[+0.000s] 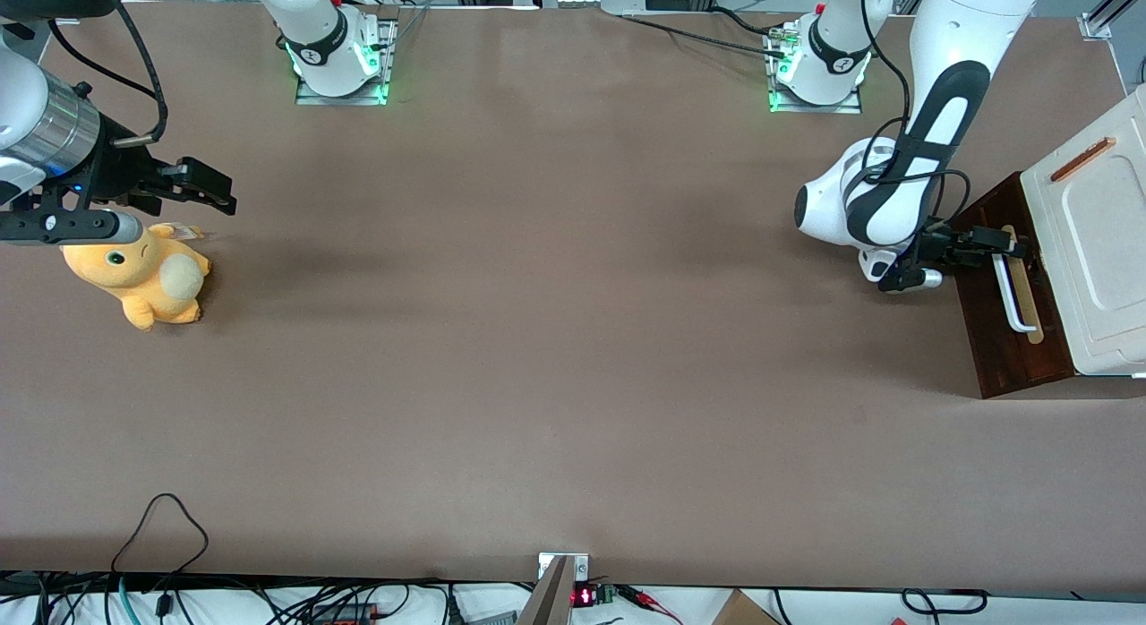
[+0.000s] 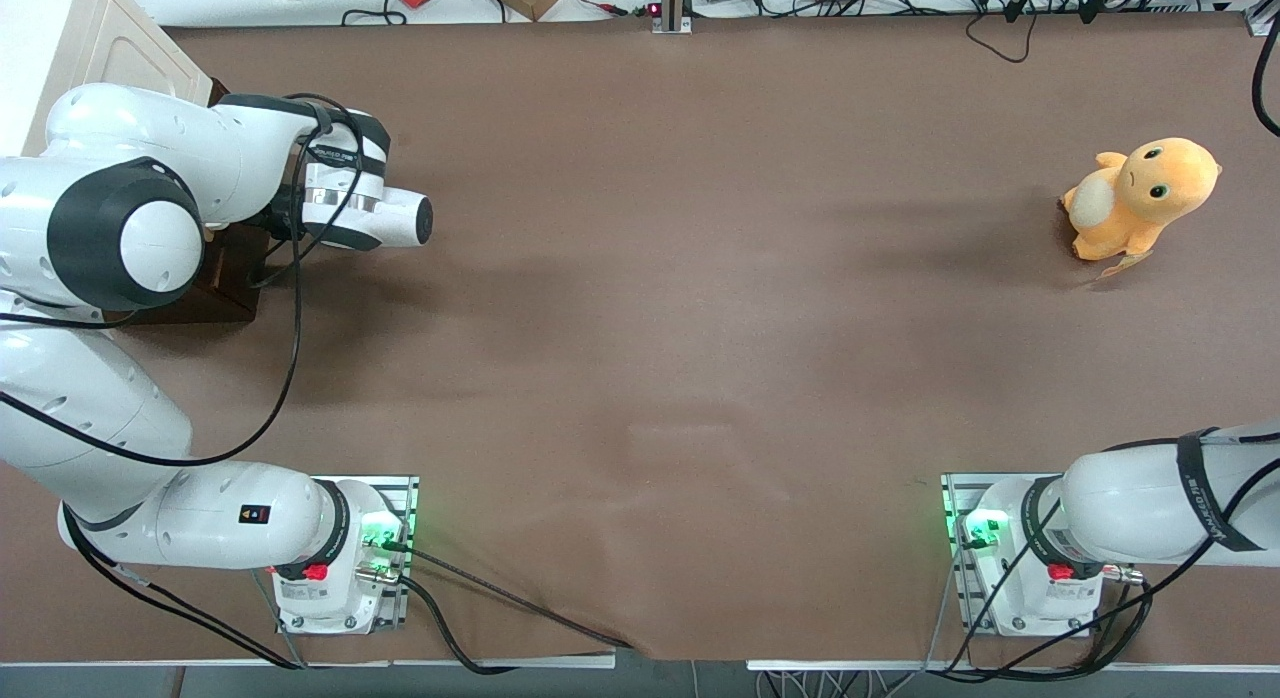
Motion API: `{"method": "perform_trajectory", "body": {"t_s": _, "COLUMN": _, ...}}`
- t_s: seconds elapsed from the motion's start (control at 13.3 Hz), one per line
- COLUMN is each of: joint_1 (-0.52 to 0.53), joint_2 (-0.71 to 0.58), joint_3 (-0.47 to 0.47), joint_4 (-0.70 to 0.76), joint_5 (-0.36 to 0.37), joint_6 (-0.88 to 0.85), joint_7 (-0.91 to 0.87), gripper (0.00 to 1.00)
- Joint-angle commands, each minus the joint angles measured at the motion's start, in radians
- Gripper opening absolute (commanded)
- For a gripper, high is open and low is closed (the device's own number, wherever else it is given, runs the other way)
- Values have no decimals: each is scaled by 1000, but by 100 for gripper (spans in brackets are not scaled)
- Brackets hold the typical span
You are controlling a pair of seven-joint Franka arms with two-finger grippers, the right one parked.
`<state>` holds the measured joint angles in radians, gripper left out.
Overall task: Open lower drawer with left arm only
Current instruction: 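Lower the open left gripper toward the white handle of the wooden drawer, then close the left gripper around the white drawer handle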
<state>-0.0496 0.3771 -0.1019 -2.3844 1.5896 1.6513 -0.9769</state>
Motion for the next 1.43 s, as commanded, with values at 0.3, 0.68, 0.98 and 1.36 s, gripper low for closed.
{"method": "perform_trajectory", "body": {"t_s": 0.3, "joint_1": -13, "joint_2": 28, "joint_3": 28, "joint_4": 5, "joint_5": 53, "joint_6": -1, "joint_7": -49, "gripper": 60}}
{"method": "perform_trajectory", "body": {"t_s": 0.68, "joint_1": -15, "joint_2": 40, "joint_3": 44, "joint_4": 11, "joint_5": 90, "joint_6": 1, "joint_7": -62, "gripper": 57}}
{"method": "perform_trajectory", "body": {"t_s": 0.98, "joint_1": -15, "joint_2": 55, "joint_3": 48, "joint_4": 31, "joint_5": 96, "joint_6": 21, "joint_7": -63, "gripper": 55}}
{"method": "perform_trajectory", "body": {"t_s": 1.36, "joint_1": -21, "joint_2": 80, "joint_3": 56, "joint_4": 48, "joint_5": 96, "joint_6": 41, "joint_7": -82, "gripper": 51}}
